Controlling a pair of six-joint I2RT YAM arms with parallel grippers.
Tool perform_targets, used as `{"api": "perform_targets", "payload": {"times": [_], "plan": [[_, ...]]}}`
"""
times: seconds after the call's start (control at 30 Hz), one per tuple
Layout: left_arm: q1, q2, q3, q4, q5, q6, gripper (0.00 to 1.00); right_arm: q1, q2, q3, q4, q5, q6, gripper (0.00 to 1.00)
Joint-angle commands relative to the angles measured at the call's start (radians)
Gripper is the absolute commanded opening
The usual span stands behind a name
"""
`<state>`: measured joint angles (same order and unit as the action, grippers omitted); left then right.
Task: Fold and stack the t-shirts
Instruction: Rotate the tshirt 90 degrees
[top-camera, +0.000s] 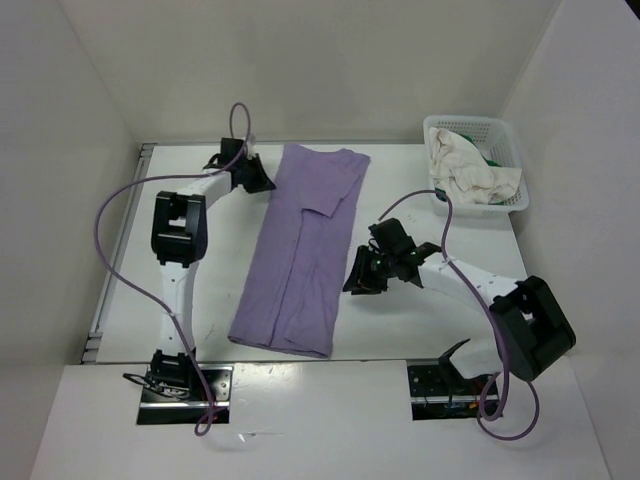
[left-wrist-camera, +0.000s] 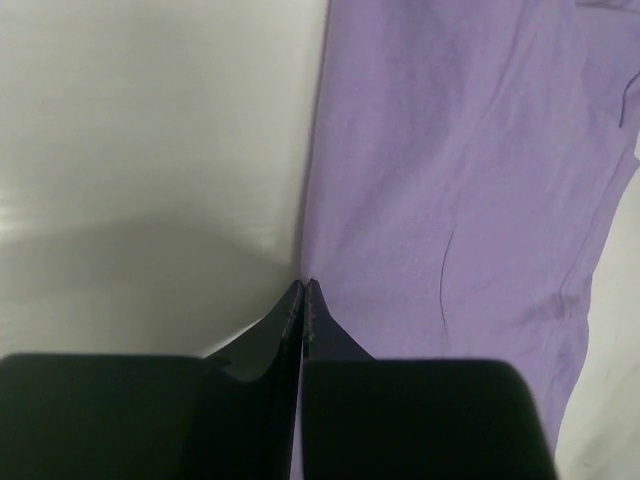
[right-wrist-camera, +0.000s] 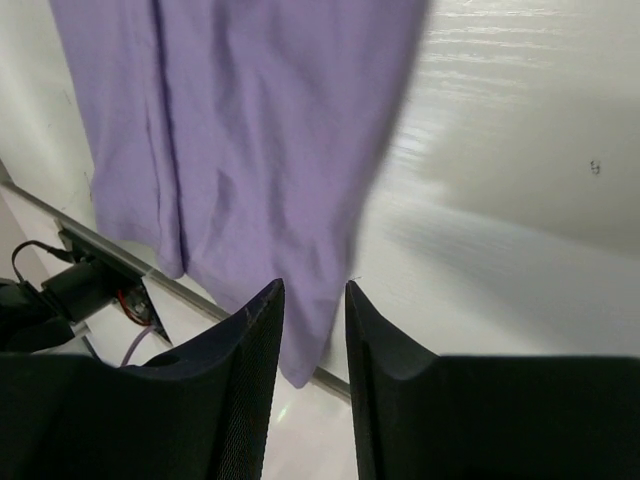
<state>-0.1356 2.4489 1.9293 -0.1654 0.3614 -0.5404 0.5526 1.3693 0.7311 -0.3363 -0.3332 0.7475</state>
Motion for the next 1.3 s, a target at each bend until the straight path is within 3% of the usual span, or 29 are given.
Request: {"api": "perform_targets", "payload": {"times": [0.0, 0.17, 0.2, 0.23, 0.33, 0.4, 0.5, 0.6, 0.63, 0.67, 0.7, 0.73, 0.83, 0.87, 0.9, 0.93, 1.03, 1.13, 1.27], "plan": [[0.096, -0.109, -0.082, 0.044, -0.067, -0.02, 0.0, -0.01, 0.019, 0.042, 0.011, -0.023, -0.042, 0.37], [0.117, -0.208, -0.245, 0.096, -0.114, -0.073, 0.0, -0.01, 0.037, 0.051, 0.011, -0.033, -0.072, 0.38], [0.117, -0.246, -0.277, 0.13, -0.114, -0.073, 0.06, -0.01, 0.037, 0.06, 0.011, -0.033, -0.073, 0.38], [0.128, -0.264, -0.338, 0.144, -0.114, -0.085, 0.38, -0.01, 0.037, 0.06, 0.011, -0.046, -0.073, 0.38], [0.14, -0.356, -0.417, 0.144, -0.093, -0.075, 0.82, -0.01, 0.025, 0.05, 0.011, -0.035, -0.073, 0.39], [0.14, -0.459, -0.525, 0.132, -0.105, -0.062, 1.0, -0.01, 0.016, 0.038, 0.011, -0.035, -0.063, 0.39], [0.14, -0.614, -0.707, 0.083, -0.125, -0.04, 1.0, 0.019, -0.01, -0.008, 0.032, -0.014, -0.025, 0.28], [0.14, -0.775, -0.917, 0.05, -0.058, -0.053, 0.98, 0.061, -0.022, -0.038, 0.069, -0.013, 0.024, 0.03], [0.14, -0.865, -0.97, 0.037, -0.038, -0.053, 0.85, 0.075, -0.022, -0.048, 0.069, -0.013, 0.036, 0.01], [0.14, -0.913, -1.012, 0.011, -0.029, -0.076, 0.55, 0.107, -0.022, -0.048, 0.085, 0.0, 0.064, 0.01], [0.14, -1.011, -1.044, -0.028, -0.079, -0.085, 0.15, 0.122, -0.022, -0.059, 0.111, 0.0, 0.075, 0.01], [0.122, -1.059, -1.094, -0.105, -0.107, -0.086, 0.09, 0.135, -0.022, -0.059, 0.111, 0.0, 0.075, 0.01], [0.099, -1.23, -1.162, -0.244, -0.174, -0.104, 0.07, 0.159, 0.002, -0.059, 0.123, 0.022, 0.085, 0.07], [0.087, -1.269, -1.176, -0.281, -0.205, -0.209, 0.07, 0.159, 0.002, -0.059, 0.123, 0.022, 0.085, 0.09], [0.074, -1.339, -1.176, -0.317, -0.254, -0.231, 0.1, 0.171, 0.002, -0.059, 0.123, 0.022, 0.095, 0.11], [0.074, -1.369, -1.187, -0.331, -0.209, -0.243, 0.14, 0.171, 0.011, -0.059, 0.123, 0.022, 0.095, 0.17], [0.074, -1.424, -1.271, -0.321, -0.031, -0.309, 0.17, 0.193, 0.02, -0.059, 0.146, 0.013, 0.095, 0.26], [0.074, -1.401, -1.342, -0.297, 0.01, -0.325, 0.16, 0.193, 0.03, -0.047, 0.181, -0.01, 0.095, 0.38], [0.074, -1.45, -1.343, -0.154, -0.009, -0.366, 0.15, 0.11, 0.086, 0.098, 0.149, 0.039, 0.038, 0.38]]}}
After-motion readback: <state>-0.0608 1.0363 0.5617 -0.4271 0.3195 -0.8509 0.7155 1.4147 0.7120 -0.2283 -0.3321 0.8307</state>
